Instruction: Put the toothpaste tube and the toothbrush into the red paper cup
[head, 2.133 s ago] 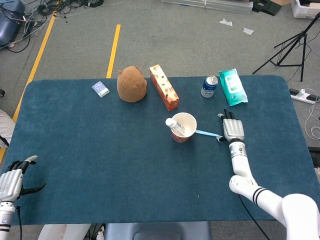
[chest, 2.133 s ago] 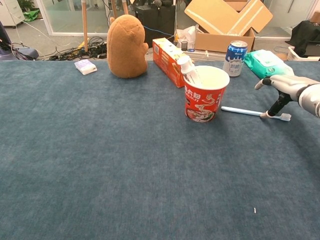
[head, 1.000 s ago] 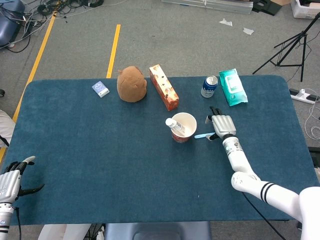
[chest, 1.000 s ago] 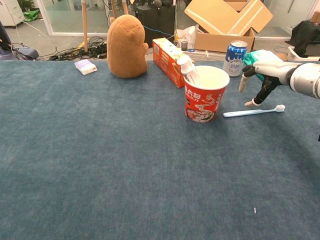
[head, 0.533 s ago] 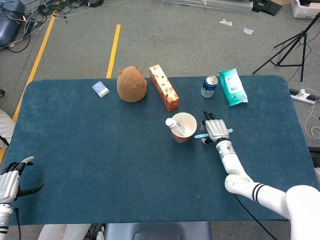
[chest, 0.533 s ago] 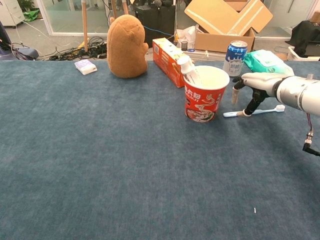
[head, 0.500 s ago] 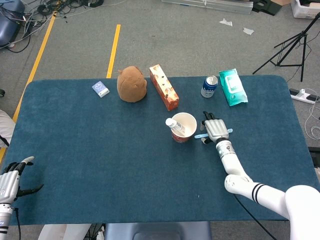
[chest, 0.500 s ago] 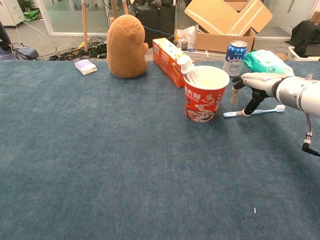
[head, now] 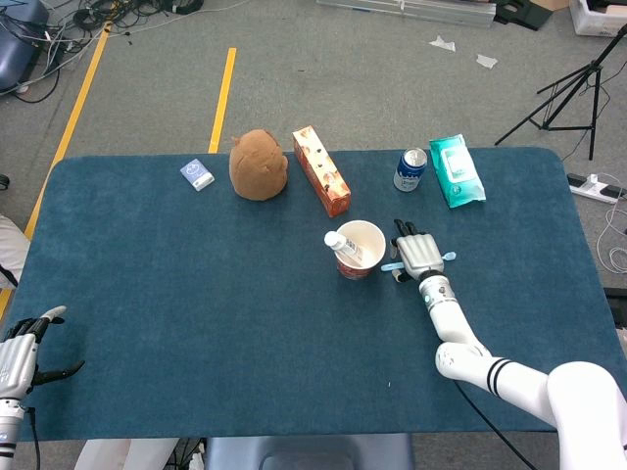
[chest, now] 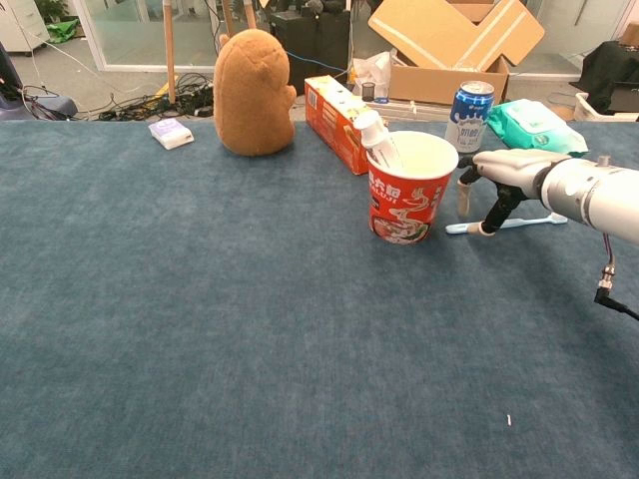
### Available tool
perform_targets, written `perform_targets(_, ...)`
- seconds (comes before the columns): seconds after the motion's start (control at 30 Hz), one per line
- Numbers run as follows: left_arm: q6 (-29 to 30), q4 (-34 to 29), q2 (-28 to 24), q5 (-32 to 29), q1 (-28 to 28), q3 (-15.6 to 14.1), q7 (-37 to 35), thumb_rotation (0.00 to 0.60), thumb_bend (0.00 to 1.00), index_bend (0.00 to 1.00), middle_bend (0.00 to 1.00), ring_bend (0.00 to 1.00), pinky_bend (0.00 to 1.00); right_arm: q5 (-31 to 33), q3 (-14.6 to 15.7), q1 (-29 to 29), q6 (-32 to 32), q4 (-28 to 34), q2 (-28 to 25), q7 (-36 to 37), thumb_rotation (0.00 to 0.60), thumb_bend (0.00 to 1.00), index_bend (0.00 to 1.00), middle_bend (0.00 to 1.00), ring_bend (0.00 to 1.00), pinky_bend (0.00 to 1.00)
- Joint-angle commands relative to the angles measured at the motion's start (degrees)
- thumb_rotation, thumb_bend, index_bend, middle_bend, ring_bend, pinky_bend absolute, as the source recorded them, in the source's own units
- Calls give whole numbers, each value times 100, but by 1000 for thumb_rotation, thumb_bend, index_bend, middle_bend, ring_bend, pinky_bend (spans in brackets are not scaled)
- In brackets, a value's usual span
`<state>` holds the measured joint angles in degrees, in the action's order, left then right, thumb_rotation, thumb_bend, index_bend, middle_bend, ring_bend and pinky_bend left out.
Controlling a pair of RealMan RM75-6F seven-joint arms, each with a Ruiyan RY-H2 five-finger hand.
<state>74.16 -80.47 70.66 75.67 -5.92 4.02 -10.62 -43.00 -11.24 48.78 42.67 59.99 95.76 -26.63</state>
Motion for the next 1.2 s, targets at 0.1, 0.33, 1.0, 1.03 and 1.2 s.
perform_targets(0.1,5,-1,0,2,1,5,-2,600,26,168,292,217,147,-52,23,9,19,-54,44,-18,600,208,482,9,0,283)
perform_targets(0.33,0,8,7,-3,10,-1,-2,600,27,168,293,217,148,-84,38,13,11,-124,101,-33,600,210,491,11,0,283)
perform_targets(1.0,-1,32,14,-8,29,1,-40,600,26,168,293,217,149,-61,22,38,-62,-299,228,-98,600,226,497,12,0,283)
perform_targets(1.03,-3,34,15,-8,29,1,-42,600,26,168,293,217,149,-61,21,38,-66,-306,233,-99,600,229,498,12,0,283)
perform_targets(1.2,-1,42,17,2,31,1,-63,600,26,168,292,217,149,-52,11,43,-75,-326,249,-107,600,236,502,13,0,283)
